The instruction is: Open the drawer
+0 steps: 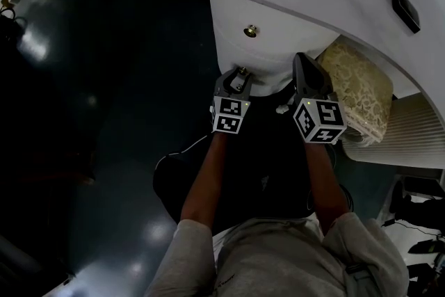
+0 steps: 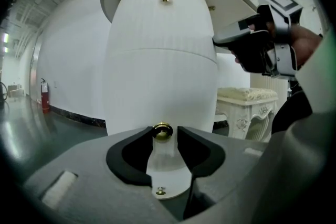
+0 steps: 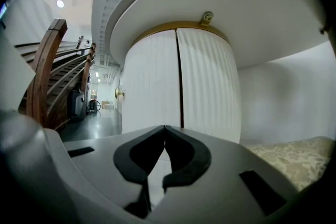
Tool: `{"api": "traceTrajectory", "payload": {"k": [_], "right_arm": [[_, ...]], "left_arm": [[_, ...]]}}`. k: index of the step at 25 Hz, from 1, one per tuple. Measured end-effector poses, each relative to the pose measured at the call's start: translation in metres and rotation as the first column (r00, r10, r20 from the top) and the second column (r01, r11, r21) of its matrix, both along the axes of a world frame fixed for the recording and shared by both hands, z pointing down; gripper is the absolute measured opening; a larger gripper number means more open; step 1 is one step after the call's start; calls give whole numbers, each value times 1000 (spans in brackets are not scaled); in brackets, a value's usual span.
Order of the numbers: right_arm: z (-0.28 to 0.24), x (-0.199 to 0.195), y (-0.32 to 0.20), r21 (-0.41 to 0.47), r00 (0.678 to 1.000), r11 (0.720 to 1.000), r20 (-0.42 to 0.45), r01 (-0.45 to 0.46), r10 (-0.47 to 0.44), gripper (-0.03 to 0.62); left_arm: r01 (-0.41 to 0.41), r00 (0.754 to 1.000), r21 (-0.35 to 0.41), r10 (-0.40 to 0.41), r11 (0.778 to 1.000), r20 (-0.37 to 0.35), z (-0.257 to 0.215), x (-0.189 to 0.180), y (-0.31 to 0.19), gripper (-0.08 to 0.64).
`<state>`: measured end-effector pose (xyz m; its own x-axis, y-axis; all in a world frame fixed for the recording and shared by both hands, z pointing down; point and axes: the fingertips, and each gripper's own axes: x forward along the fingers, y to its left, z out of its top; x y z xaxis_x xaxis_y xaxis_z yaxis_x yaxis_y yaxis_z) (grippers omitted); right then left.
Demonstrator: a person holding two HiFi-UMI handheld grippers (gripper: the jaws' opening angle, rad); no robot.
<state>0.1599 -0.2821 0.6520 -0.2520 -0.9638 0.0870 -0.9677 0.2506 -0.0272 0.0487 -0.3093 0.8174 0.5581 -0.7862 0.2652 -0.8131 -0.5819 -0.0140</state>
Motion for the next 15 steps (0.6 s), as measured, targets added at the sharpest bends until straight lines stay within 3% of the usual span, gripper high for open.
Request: {"api": "traceTrajectory", "payload": {"k": [3, 15], "right_arm": [[0, 0, 1, 9, 1000, 1000, 14, 2, -2, 15], [0, 1, 0, -43, 999, 999, -21, 29, -30, 15]], "left_arm": [[21, 1000, 13, -21, 1000, 4, 1, -2, -2, 115], [31, 999, -17, -32, 999, -30, 1, -3, 0, 107]]}}
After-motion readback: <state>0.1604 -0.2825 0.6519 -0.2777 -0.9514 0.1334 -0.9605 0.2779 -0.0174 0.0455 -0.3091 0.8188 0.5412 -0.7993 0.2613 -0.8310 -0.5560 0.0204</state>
